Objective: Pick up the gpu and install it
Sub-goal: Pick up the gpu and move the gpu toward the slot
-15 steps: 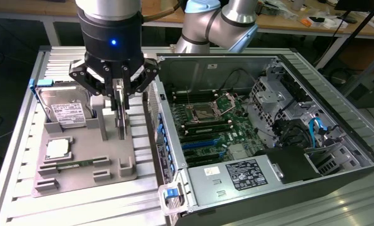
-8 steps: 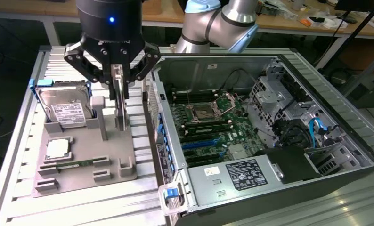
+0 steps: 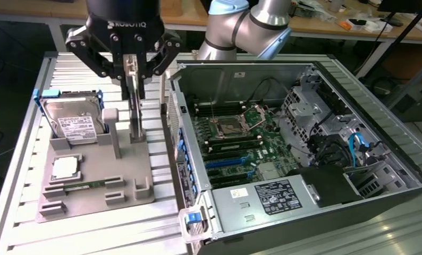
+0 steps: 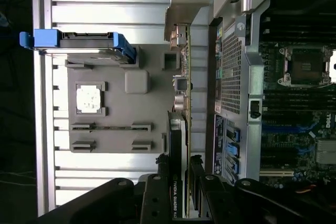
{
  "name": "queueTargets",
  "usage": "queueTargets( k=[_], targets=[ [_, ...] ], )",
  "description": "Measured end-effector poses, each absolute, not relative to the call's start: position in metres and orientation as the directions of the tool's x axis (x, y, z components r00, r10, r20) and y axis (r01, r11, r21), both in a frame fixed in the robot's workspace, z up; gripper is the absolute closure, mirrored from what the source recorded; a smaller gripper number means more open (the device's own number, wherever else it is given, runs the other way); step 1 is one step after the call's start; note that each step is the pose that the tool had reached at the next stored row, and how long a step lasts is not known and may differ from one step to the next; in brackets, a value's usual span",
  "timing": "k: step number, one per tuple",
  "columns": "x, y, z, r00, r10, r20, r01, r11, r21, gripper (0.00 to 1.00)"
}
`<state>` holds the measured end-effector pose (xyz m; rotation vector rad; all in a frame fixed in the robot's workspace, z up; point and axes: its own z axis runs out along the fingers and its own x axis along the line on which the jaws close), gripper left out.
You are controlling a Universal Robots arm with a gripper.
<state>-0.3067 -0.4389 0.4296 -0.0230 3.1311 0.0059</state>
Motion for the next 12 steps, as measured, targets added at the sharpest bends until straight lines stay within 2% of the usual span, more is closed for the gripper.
queueTargets(
  k=[6, 12],
  targets=[
    [-0.307, -0.439, 0.451, -1.000, -0.015, -0.011, -0.015, 1.000, 0.004, 0.73],
    [-0.304, -0.439, 0.457, -1.000, -0.015, -0.007, -0.015, 1.000, 0.004, 0.73]
  ],
)
